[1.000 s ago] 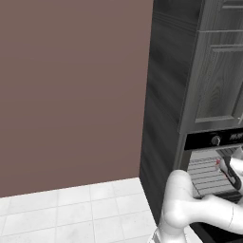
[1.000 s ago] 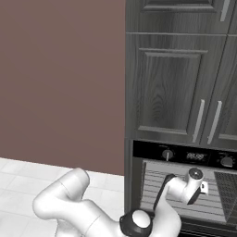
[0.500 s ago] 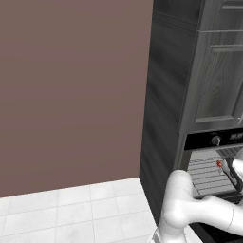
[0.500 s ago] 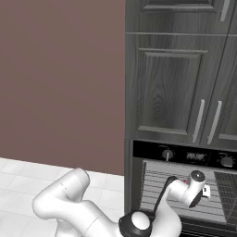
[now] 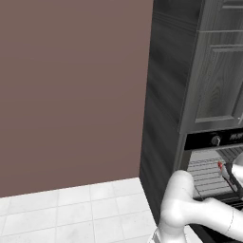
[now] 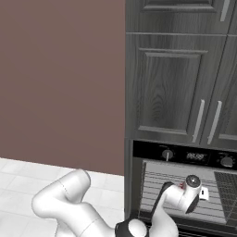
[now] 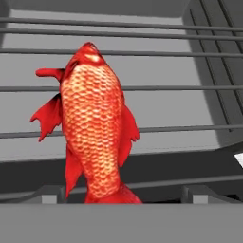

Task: Take the fish from the oven and place it on the plate on the counter.

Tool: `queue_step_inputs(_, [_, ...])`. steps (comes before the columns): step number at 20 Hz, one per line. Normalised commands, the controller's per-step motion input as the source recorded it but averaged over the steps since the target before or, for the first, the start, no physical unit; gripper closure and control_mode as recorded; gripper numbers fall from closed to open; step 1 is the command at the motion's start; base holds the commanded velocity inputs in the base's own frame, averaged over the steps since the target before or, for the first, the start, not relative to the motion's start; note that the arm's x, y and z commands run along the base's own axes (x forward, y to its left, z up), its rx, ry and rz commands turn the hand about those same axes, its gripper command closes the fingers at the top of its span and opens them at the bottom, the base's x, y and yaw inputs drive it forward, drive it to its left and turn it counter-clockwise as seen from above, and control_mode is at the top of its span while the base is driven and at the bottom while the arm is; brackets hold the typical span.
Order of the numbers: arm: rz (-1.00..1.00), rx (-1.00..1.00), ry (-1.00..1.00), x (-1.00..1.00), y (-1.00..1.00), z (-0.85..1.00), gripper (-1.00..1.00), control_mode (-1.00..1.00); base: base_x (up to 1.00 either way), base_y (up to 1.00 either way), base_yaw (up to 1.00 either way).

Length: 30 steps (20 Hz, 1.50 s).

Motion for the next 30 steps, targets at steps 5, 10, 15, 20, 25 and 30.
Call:
queue_step_inputs(5, [0.00, -0.02, -0.06, -0.08, 0.16, -0.27, -1.00, -1.00, 0.00, 0.00, 0.00])
queue_step_inputs(10, [0.00, -0.02, -0.03, -0.01, 0.09, -0.39, -1.00, -1.00, 0.00, 0.00, 0.00])
queue_step_inputs(15, [-0.02, 0.00, 0.00, 0.00, 0.01, -0.53, -1.00, -1.00, 0.00, 0.00, 0.00])
queue_step_inputs(20, [-0.06, -0.03, 0.07, -0.13, 0.21, -0.81, -1.00, -1.00, 0.00, 0.00, 0.00])
queue_step_inputs(25, [-0.11, -0.10, 0.08, -0.26, 0.26, -0.99, -1.00, -1.00, 0.00, 0.00, 0.00])
queue_step_inputs(30, [-0.09, -0.02, 0.15, -0.09, -0.01, -0.50, -1.00, -1.00, 0.00, 0.00, 0.00])
